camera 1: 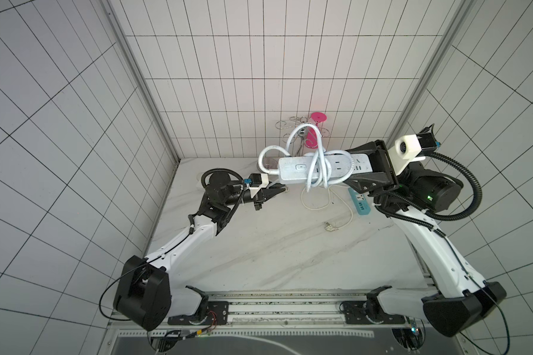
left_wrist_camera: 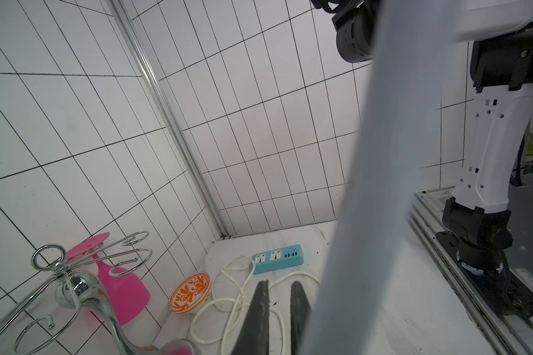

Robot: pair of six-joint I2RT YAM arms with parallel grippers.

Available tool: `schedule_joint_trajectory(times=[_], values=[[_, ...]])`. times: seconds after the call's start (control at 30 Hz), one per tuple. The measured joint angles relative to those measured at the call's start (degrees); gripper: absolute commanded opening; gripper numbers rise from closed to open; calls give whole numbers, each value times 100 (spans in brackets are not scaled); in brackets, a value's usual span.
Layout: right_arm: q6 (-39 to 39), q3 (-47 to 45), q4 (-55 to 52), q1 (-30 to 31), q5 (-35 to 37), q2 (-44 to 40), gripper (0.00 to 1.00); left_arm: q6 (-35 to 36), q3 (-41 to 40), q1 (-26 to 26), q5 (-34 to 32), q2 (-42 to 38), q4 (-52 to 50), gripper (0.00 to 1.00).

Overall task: Wrap the cord around the power strip
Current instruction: Wrap the power cord around the power strip.

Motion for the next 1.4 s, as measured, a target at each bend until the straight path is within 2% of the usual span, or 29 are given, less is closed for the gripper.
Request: schedule_joint_trajectory(times=[0.2, 0.43, 0.7, 0.87, 1.1, 1.4], values=[[573, 0, 848, 4, 566, 321, 0, -181, 35, -284, -24, 262, 256, 0], [608, -33, 1025, 7, 1353, 586, 0, -269, 35, -514, -46, 321, 372, 0], [-282, -542, 1032, 9, 2354, 601, 0, 17, 35, -973, -264, 31, -354, 0], [-920, -793, 789, 35, 3016, 629, 0, 66, 94, -1054, -391, -216, -612, 0], [-2472, -846, -586, 254, 3716, 625, 0, 118, 306, -1300, -608, -245, -975, 1], [-5031, -612, -3873, 448, 4199, 763, 0, 763, 778, -1351, -981, -507, -2376, 2]])
